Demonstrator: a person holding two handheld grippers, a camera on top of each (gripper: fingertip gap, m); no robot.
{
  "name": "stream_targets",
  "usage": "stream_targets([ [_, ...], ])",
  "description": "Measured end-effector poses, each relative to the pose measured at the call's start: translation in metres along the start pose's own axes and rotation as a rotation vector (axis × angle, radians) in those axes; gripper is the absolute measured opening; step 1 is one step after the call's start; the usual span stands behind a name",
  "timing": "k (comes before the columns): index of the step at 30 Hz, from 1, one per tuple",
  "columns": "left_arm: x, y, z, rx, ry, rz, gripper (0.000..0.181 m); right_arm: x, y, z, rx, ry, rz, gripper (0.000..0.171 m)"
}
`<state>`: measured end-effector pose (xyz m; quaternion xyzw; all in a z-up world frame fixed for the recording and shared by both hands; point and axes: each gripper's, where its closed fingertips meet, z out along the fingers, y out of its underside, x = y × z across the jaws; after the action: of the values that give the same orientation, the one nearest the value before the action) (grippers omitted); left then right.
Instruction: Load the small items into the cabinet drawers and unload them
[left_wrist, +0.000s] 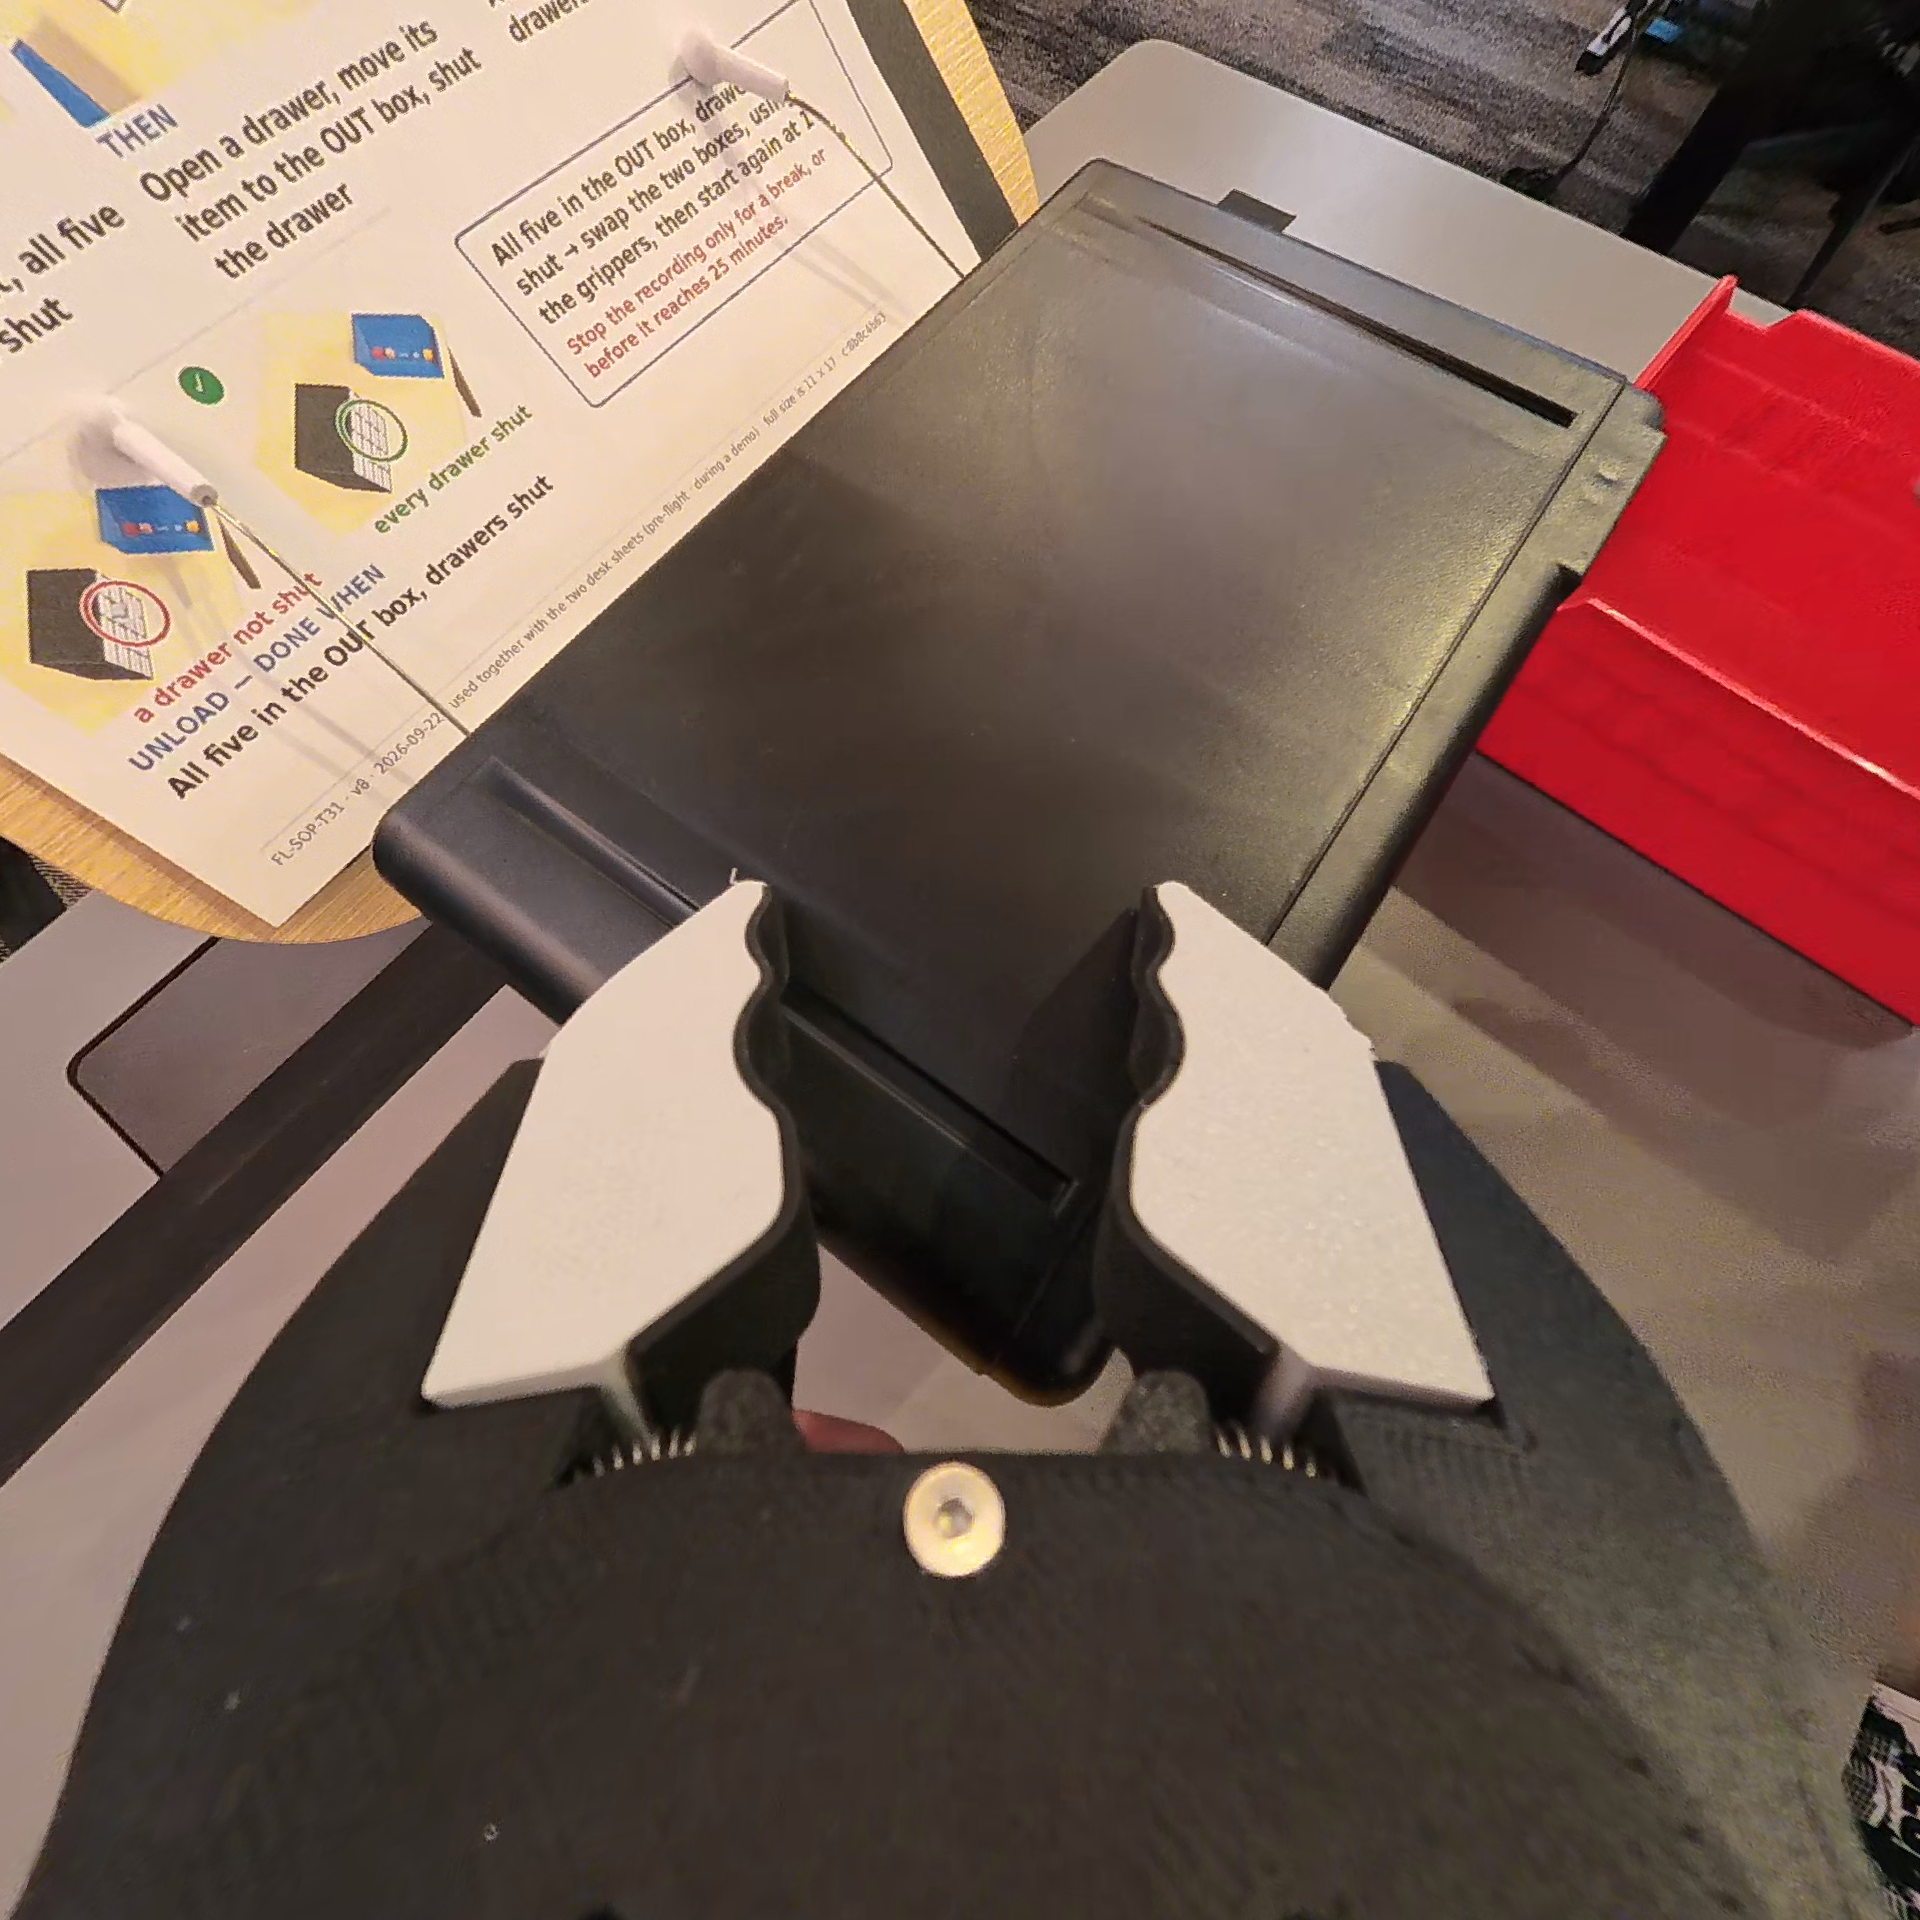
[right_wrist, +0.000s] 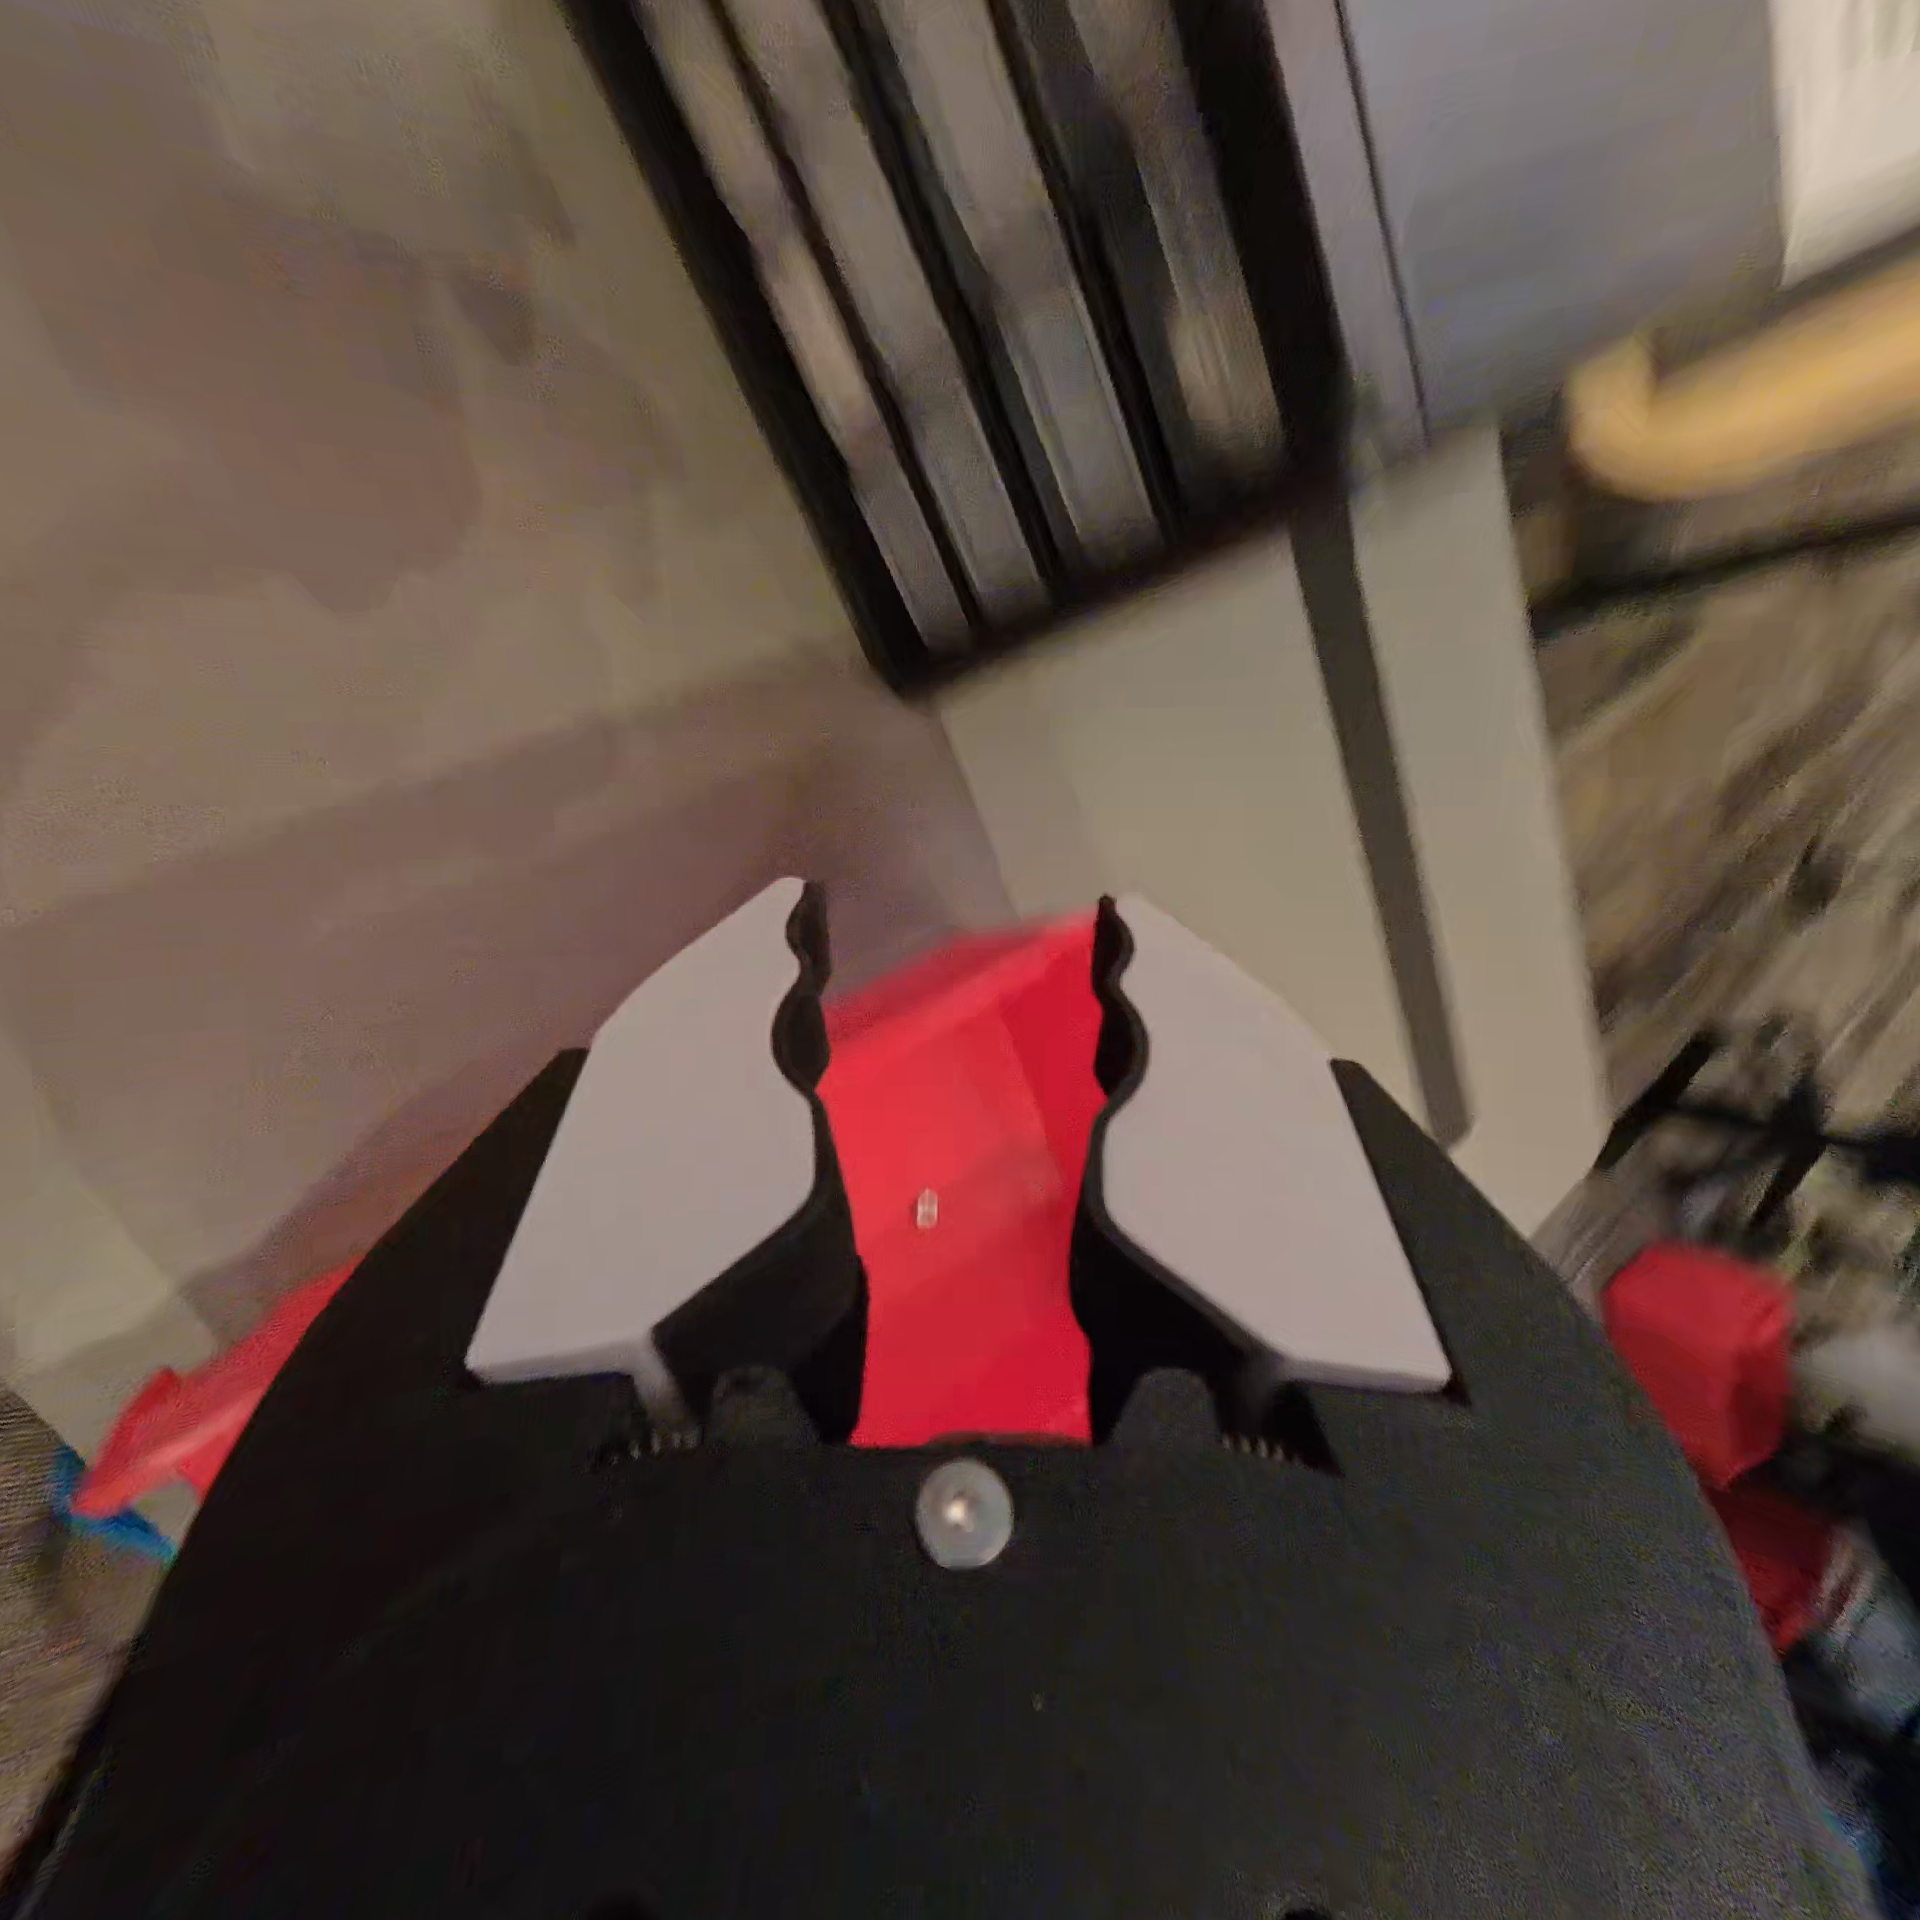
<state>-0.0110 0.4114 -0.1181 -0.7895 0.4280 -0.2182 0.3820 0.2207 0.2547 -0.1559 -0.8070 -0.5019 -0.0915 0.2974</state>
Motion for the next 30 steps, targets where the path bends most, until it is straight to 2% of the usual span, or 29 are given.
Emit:
stream_targets([
  [1,0.0,0.0,0.0,0.0,0.0,0.0,0.065,-0.018,-0.032,-0.005,0.058,-0.002,-0.086,0.046],
  [5,0.0,0.0,0.0,0.009,0.0,-0.005,0.065,-0.112,-0.126,0.004,0.17,-0.05,-0.329,0.054],
  [7,0.0,0.0,0.0,0.009,0.001,-0.005,0.065,-0.143,-0.157,0.019,0.204,0.003,-0.389,0.05],
  [9,0.0,0.0,0.0,0.013,0.002,-0.005,0.066,-0.152,-0.177,0.039,0.22,0.121,-0.426,0.046],
  [15,0.0,0.0,0.0,0.013,0.0,-0.008,0.066,-0.137,-0.198,0.073,0.291,0.325,-0.376,0.029],
  [16,0.0,0.0,0.0,0.009,-0.001,-0.007,0.066,-0.135,-0.2,0.074,0.299,0.335,-0.377,0.018],
  [22,0.0,0.0,0.0,0.007,-0.003,-0.007,0.066,-0.11,-0.211,0.078,0.298,0.394,-0.336,0.017],
  [30,0.0,0.0,0.0,-0.005,-0.011,-0.008,0.066,-0.065,-0.23,0.115,0.258,0.55,-0.339,0.011],
])
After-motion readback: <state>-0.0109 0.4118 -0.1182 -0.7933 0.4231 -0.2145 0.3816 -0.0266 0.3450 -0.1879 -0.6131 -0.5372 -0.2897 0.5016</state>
